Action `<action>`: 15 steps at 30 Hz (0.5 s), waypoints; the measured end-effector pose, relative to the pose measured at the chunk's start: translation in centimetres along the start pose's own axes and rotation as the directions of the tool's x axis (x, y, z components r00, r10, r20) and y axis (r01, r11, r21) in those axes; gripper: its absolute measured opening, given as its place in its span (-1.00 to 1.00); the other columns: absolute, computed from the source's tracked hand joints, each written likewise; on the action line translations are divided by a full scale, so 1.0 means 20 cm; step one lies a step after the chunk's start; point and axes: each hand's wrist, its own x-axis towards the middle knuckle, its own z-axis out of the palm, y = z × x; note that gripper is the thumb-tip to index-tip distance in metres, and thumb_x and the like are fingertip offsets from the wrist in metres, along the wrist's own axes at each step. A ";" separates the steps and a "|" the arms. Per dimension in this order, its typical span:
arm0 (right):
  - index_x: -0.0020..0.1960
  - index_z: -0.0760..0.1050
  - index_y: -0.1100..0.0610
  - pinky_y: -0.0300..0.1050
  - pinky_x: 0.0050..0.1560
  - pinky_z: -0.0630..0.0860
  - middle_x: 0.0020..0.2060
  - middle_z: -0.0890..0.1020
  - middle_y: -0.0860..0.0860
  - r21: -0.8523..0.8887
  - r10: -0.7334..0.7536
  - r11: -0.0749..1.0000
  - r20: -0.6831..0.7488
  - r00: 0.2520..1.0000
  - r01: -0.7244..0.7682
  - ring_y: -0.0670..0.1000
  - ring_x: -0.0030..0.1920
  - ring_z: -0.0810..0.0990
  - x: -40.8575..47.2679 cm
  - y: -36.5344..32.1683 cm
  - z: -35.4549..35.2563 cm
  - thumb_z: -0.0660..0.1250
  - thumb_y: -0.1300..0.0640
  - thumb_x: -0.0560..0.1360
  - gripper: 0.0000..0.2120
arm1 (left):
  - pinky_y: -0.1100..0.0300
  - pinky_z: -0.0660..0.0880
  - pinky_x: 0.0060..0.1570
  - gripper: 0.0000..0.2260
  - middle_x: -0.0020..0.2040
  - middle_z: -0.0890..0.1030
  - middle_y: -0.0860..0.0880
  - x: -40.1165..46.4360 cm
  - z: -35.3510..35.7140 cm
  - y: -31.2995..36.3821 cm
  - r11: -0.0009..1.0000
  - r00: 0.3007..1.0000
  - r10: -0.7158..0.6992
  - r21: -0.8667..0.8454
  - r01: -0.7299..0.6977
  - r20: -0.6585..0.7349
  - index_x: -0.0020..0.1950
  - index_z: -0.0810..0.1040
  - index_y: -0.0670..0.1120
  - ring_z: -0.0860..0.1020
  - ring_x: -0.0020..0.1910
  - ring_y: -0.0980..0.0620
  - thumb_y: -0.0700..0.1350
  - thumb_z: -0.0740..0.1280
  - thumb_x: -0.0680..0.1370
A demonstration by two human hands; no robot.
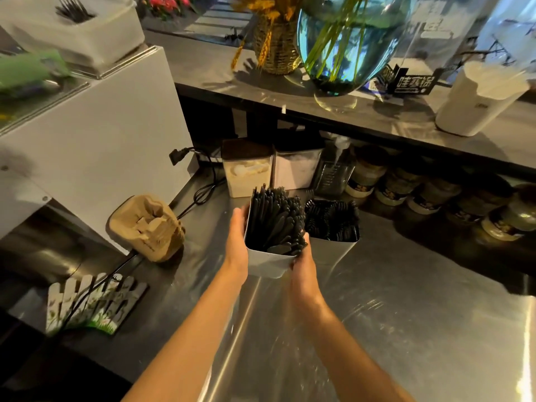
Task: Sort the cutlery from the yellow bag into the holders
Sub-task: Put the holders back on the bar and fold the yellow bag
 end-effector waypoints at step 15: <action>0.24 0.62 -0.02 0.06 0.12 0.62 0.12 0.71 0.04 0.223 -0.090 0.973 0.097 0.991 0.066 0.06 0.11 0.69 -0.36 -0.90 -0.29 0.14 -0.22 0.64 -0.58 | 0.04 0.57 0.16 -0.61 0.08 0.71 -0.03 -0.45 0.78 0.35 0.988 0.989 0.145 0.041 -0.147 0.040 0.26 0.63 0.03 0.66 0.11 -0.03 0.17 0.12 0.66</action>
